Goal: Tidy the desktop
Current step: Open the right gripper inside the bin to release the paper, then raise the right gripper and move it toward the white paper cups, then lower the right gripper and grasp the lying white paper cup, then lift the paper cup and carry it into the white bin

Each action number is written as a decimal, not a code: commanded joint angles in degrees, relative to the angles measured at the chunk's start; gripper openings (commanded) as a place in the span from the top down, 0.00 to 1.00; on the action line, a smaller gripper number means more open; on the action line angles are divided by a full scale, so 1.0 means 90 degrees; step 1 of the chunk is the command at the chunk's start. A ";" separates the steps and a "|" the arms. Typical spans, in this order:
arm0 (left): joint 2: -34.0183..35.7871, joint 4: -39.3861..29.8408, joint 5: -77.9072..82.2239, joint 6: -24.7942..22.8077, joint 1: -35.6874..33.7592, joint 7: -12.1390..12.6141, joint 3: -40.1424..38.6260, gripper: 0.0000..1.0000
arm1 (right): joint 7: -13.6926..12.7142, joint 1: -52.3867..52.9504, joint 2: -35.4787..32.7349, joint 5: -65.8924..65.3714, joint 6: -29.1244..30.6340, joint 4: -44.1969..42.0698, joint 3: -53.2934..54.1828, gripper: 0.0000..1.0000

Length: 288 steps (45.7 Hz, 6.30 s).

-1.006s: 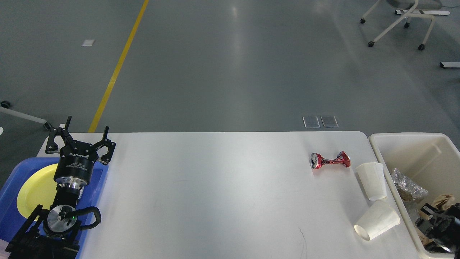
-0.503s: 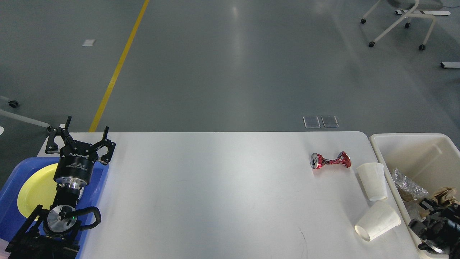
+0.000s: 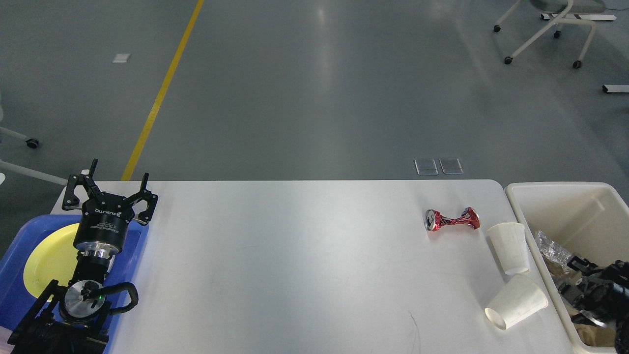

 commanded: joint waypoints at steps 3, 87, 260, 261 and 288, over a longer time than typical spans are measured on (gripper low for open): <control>0.0000 0.0001 0.0000 -0.0010 -0.0001 0.0000 -0.0001 0.04 | -0.0006 0.0931 -0.0460 -0.0435 0.0787 0.0787 -0.0087 0.00; 0.0000 0.0001 0.0000 -0.0010 -0.0002 0.0000 -0.0001 0.04 | -0.0133 1.0562 -0.0656 -0.0973 0.6042 0.8348 -0.1786 0.00; 0.0000 0.0001 0.0000 -0.0010 -0.0002 0.0000 0.0008 0.04 | -0.0836 0.6917 -0.1301 0.2269 0.3208 0.7760 -0.2273 1.00; 0.0000 0.0001 0.0000 -0.0010 -0.0002 0.0000 -0.0001 0.04 | -0.0836 0.7151 -0.1281 0.2269 0.3345 0.7878 -0.2390 1.00; 0.0000 0.0001 0.0000 -0.0010 -0.0002 0.0000 -0.0001 0.04 | -0.0807 1.0933 -0.0607 0.2249 0.5505 0.9197 -0.3651 1.00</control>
